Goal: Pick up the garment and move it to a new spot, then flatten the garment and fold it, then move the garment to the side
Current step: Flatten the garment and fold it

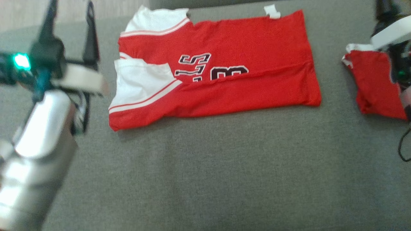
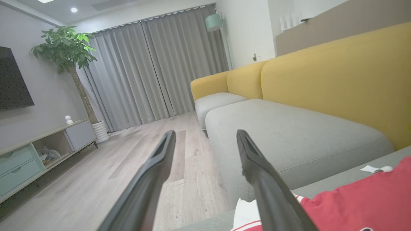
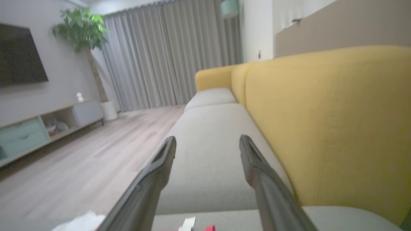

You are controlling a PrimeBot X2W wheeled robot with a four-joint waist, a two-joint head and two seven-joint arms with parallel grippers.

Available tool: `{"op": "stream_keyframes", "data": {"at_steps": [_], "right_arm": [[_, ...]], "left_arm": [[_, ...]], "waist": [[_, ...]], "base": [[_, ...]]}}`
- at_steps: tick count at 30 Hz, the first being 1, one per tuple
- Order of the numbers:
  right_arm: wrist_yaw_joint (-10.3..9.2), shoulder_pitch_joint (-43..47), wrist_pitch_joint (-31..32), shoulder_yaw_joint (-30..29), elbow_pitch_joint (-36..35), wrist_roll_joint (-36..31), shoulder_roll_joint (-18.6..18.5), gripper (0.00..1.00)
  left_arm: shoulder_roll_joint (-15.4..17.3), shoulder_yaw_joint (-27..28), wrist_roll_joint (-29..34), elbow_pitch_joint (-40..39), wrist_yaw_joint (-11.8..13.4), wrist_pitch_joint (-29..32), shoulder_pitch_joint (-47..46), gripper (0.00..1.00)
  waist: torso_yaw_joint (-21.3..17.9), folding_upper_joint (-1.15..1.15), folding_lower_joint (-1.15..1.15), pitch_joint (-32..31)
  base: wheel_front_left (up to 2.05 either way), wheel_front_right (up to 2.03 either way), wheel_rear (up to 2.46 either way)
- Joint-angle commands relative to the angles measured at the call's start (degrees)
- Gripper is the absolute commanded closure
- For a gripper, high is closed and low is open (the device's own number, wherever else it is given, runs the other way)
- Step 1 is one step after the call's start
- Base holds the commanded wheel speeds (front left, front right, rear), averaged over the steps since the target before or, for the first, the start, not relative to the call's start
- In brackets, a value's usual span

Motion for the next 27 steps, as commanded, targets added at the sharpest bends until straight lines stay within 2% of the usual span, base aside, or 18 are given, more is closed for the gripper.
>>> {"op": "stream_keyframes", "data": {"at_steps": [1,4,6,8,9,12,16,19,27], "right_arm": [[-0.05,5.23,-0.56,-3.74,-3.87,-3.22,1.68,0.0],[-0.05,14.59,-0.57,-14.61,-12.03,-11.46,7.01,0.0],[-0.05,21.14,-0.58,-19.7,-17.07,-17.13,11.35,0.0],[-0.05,27.3,-0.58,-22.81,-21.24,-21.79,15.67,0.0],[-0.05,27.3,-0.58,-22.81,-21.24,-21.79,15.67,0.0],[-0.05,35.09,-0.58,-25.34,-25.71,-26.52,19.64,0.0],[-0.05,42.95,-0.58,-26.52,-29.46,-28.41,21.33,0.0],[-0.05,46.97,-0.58,-25.95,-31.25,-26.2,21.47,0.0],[-0.05,49.08,-0.59,-23.65,-34.15,-23.24,21.5,0.0]], "left_arm": [[1.21,3.32,-0.84,-2.96,0.97,-0.62,1.3,0.0],[0.06,6.03,-1.72,-7.91,2.5,-0.86,7.99,0.0],[-1.11,8.15,-1.17,-11.65,3.85,-0.89,12.72,0.0],[-2.72,10.13,-0.35,-14.65,4.84,-0.9,17.76,0.0],[-2.72,10.13,-0.35,-14.65,4.84,-0.9,17.76,0.0],[-4.85,12.04,1.98,-17.06,5.44,-0.9,24.71,0.0],[-7.93,15.43,5.49,-19.12,5.69,-0.91,31.9,0.0],[-10.4,17.78,6.18,-17.97,4.38,-0.91,36.12,0.0],[-12.97,22.54,9.74,-14.0,0.51,-0.91,35.44,0.0]], "waist": [[-0.06,0.0,0.01,-2.84],[-0.02,0.0,0.01,-5.43],[0.17,0.0,0.01,-6.7],[0.26,0.0,0.01,-7.71],[0.26,0.0,0.01,-7.71],[0.19,0.0,0.01,-8.83],[-0.03,0.0,0.01,-9.73],[-0.41,0.0,0.01,-9.67],[-2.48,0.0,0.01,-7.15]], "base": [[0.0,0.0,0.0],[0.0,0.0,0.0],[0.0,0.0,0.0],[0.0,0.0,0.0],[0.0,0.0,0.0],[0.0,0.0,0.0],[0.0,0.0,0.0],[0.0,0.0,0.0],[0.0,0.0,0.0]]}}
